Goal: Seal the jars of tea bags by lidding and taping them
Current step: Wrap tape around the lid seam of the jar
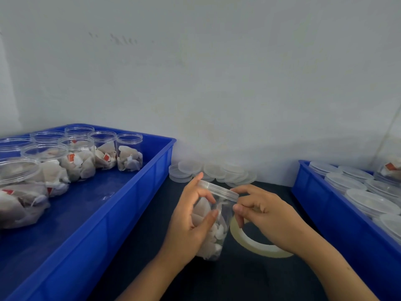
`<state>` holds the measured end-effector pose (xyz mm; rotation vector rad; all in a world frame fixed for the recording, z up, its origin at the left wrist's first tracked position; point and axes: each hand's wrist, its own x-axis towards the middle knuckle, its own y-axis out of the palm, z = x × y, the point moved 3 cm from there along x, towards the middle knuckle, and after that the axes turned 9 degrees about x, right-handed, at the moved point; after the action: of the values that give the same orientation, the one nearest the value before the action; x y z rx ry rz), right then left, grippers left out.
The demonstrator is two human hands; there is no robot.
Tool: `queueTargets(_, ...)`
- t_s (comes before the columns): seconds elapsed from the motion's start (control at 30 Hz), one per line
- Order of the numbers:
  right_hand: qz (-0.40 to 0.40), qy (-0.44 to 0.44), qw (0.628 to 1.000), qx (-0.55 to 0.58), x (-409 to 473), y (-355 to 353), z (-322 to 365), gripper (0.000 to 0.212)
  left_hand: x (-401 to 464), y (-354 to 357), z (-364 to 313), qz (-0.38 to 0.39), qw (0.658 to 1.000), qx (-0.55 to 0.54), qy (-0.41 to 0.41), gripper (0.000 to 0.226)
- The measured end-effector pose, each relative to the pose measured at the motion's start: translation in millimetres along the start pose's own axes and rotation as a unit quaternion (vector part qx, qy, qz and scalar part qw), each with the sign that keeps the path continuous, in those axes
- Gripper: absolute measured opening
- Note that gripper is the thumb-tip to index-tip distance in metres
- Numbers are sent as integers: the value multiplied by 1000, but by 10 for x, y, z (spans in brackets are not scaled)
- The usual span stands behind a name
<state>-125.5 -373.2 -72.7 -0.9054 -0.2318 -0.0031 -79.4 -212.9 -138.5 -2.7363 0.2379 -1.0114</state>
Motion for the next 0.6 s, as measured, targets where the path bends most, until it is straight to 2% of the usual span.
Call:
queueTargets(0.07, -2, -1, 1000, 6, -8, -10, 22, 34, -6, -5, -5, 9, 1000, 29, -3, 25)
queueTargets(0.17, -7, -2, 1000, -8, -21, -9, 62, 33, -9, -6, -57, -20, 998, 49, -14, 32)
queueTargets(0.33, -16, 2, 998, -64, -29, 15, 130, 41, -10, 25, -100, -59, 997, 23, -41, 19)
queueTargets(0.6, -32, -4, 992, -126, -52, 29, 217, 45, 11, -2, -140, -97, 994, 26, -43, 30)
